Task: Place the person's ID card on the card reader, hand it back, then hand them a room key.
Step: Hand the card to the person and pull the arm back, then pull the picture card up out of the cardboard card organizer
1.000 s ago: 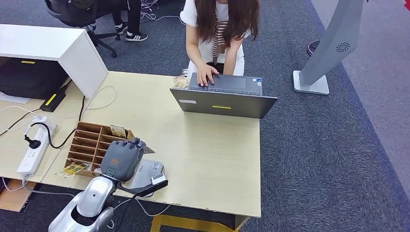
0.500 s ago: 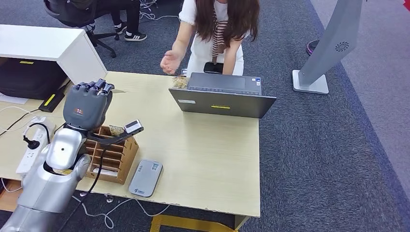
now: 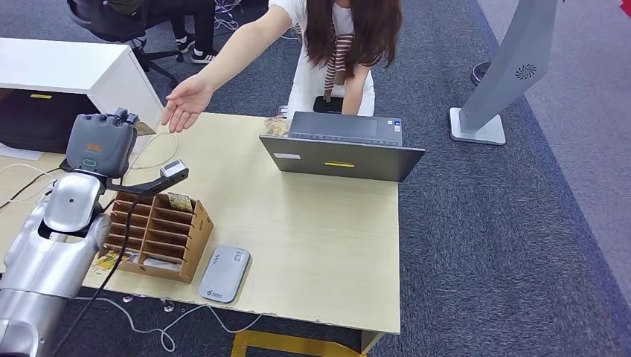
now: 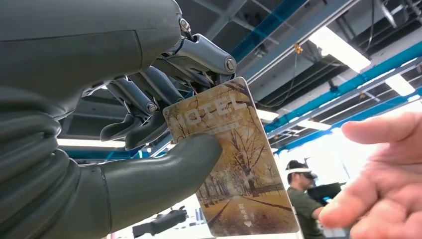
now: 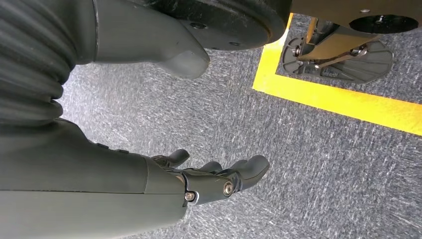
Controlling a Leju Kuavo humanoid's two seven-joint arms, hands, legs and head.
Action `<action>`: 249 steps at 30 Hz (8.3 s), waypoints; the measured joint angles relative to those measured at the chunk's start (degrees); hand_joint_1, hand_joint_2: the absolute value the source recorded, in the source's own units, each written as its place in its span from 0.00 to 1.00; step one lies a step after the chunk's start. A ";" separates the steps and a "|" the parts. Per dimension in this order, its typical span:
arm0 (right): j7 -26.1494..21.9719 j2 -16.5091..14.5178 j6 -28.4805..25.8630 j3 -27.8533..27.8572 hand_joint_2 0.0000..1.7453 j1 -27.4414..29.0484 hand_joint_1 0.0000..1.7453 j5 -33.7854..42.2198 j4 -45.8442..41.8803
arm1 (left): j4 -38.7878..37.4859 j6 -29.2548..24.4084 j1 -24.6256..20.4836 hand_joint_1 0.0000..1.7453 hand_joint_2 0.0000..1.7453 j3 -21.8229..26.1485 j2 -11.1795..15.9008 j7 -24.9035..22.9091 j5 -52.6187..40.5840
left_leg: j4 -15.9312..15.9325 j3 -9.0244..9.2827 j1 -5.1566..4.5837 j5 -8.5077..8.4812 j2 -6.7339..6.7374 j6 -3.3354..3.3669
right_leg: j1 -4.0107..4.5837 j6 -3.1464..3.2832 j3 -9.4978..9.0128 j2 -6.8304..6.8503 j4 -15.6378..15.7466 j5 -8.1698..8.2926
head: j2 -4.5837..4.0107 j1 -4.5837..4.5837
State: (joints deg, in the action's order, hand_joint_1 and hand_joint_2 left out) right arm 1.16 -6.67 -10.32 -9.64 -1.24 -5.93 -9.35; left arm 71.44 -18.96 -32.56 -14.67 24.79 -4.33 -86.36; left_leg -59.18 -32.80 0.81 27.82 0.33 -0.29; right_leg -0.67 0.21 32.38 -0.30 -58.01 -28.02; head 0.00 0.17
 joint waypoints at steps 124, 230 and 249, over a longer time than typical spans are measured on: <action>-0.80 -0.69 -2.28 3.12 1.00 0.75 0.00 0.10 0.09 | 17.48 -7.07 42.67 0.00 1.00 30.53 -11.33 6.65 6.46 | 0.04 -0.05 -0.02 0.31 -0.01 0.03 | -0.02 -0.05 -0.02 0.07 0.06 -0.24 | 0.00 -0.01; -1.96 -0.39 -1.92 2.40 1.00 0.66 0.00 -0.84 0.11 | 8.07 -3.99 38.88 1.00 1.00 26.10 -8.38 5.08 9.39 | 0.03 -0.06 -0.02 0.32 0.01 0.03 | -0.02 -0.05 0.01 0.03 0.06 -0.25 | 0.00 -0.01; -2.34 -0.39 -2.11 2.42 1.00 0.68 0.00 -0.30 0.15 | 11.65 -5.02 40.19 1.00 1.00 25.96 -8.31 7.55 12.29 | 0.03 -0.07 -0.02 0.32 0.00 0.03 | -0.02 -0.05 0.03 0.04 0.06 -0.25 | -0.01 -0.01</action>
State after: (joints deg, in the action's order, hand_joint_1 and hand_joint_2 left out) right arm -1.18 -7.06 -12.44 -7.22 -0.56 -6.23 -9.20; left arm 83.09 -23.98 7.63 11.29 16.48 3.21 -74.07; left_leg -59.15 -32.87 0.79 28.14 0.34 -0.26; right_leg -0.69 0.16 32.41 -0.26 -57.94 -28.27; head -0.01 0.16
